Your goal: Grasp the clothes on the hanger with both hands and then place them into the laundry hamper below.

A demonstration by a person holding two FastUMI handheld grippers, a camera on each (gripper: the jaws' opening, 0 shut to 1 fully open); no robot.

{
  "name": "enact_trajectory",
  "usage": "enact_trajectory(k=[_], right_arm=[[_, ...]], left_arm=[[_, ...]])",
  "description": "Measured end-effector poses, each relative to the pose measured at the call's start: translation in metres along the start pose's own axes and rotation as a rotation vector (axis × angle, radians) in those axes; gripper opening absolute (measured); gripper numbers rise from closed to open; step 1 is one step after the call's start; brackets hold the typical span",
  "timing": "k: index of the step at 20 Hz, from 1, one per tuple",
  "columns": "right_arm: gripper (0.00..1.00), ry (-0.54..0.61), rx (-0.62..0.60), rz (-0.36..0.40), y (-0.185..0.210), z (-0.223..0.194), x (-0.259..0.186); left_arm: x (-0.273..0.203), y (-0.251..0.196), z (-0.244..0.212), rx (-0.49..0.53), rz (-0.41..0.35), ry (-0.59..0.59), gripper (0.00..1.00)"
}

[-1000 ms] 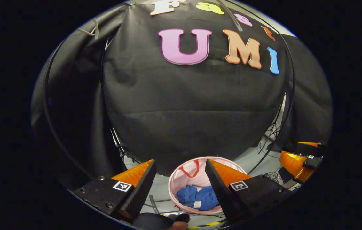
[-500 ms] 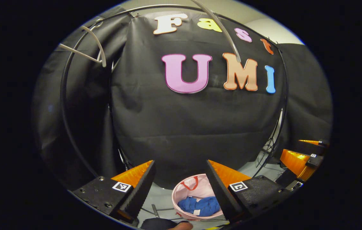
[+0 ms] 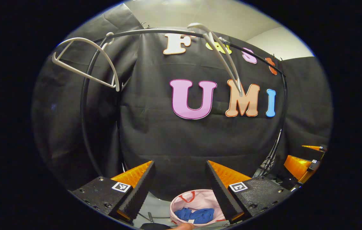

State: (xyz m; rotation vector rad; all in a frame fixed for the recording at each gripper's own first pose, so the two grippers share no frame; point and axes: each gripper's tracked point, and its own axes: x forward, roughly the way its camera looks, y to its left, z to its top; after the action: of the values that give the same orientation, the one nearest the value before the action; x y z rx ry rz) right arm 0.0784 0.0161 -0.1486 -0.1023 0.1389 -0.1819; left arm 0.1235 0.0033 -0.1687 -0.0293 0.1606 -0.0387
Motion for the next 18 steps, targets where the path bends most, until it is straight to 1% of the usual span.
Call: enact_trajectory(k=[1,2,3,4,5,6,10,13,14,16,18], right_arm=[[0.98,-0.015,-0.001,0.009,0.0,0.006,-0.004],[0.96,-0.03,0.006,0.014,0.001,0.01,-0.008],[0.98,-0.048,0.015,0.016,-0.001,0.017,-0.011],[0.96,-0.069,0.023,0.015,-0.005,0.025,-0.015],[0.96,-0.092,0.031,0.008,-0.009,0.033,-0.02],[0.99,-0.115,0.034,-0.003,-0.014,0.039,-0.023],[0.96,-0.171,0.018,-0.035,-0.032,0.06,-0.036],[0.96,-0.216,0.024,-0.035,-0.039,0.08,-0.044],[0.99,-0.222,0.02,-0.04,-0.045,0.083,-0.046],[0.99,-0.223,0.017,-0.052,-0.051,0.085,-0.048],[0.96,-0.216,0.021,-0.045,-0.054,0.084,-0.047]], left_arm=[[-0.002,0.005,0.009,0.001,0.008,-0.027,0.96],[-0.003,0.009,0.017,0.002,0.016,-0.049,0.93],[-0.006,0.012,0.023,-0.002,0.024,-0.063,0.93],[-0.008,0.014,0.03,-0.011,0.029,-0.08,0.93],[-0.011,0.014,0.037,-0.019,0.028,-0.095,0.93],[-0.014,0.013,0.046,-0.023,0.023,-0.115,0.93],[-0.018,0.01,0.073,0.014,0.014,-0.175,0.93],[-0.023,-0.003,0.083,0.027,-0.013,-0.192,0.93],[-0.022,-0.005,0.087,0.021,-0.017,-0.194,0.93],[-0.021,-0.01,0.084,0.006,-0.016,-0.178,0.92],[-0.017,-0.013,0.079,0.004,-0.008,-0.148,0.93]])
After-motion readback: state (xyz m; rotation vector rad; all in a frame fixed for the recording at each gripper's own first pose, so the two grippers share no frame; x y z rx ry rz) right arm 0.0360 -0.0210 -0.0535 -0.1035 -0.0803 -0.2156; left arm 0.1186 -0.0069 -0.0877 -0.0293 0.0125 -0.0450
